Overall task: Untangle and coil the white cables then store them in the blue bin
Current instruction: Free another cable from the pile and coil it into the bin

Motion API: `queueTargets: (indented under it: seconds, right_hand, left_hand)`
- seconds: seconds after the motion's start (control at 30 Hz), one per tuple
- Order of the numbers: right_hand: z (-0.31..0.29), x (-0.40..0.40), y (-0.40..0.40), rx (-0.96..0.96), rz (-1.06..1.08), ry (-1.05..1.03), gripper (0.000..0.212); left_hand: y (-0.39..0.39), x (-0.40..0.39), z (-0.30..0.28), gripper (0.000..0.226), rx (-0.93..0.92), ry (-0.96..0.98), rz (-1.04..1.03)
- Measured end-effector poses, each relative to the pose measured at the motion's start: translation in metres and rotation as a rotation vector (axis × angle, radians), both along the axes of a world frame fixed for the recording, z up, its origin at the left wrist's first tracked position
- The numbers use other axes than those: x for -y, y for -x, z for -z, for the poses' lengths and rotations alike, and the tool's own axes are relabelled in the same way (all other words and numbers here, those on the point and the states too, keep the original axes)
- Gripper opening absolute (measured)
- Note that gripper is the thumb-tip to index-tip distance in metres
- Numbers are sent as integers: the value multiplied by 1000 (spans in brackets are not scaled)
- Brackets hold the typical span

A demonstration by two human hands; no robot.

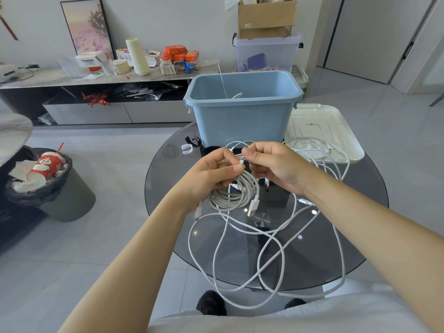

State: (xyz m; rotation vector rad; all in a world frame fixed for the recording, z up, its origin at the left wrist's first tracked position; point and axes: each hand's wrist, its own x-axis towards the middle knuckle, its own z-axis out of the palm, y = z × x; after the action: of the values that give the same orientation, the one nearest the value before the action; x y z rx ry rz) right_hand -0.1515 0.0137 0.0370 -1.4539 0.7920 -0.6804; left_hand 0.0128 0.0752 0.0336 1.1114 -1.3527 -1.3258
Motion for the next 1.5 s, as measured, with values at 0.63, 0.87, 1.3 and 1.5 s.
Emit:
queueTargets:
  seconds: [0.63,0.87,1.3,1.5]
  right_hand:
    - [5,-7,-8,212,-4,-182,17]
    - [3,-10,-10,255,95,-145,18]
    - [4,-15,-17,268,181,-126,17]
    - [3,-18,-20,322,189,-194,22]
  left_hand:
    - [-1,6,9,16,-209,-83,15]
    - [-1,9,14,15,-260,-139,32]
    - [-5,18,23,20,-507,-199,191]
    - [-6,22,26,30,-627,-206,320]
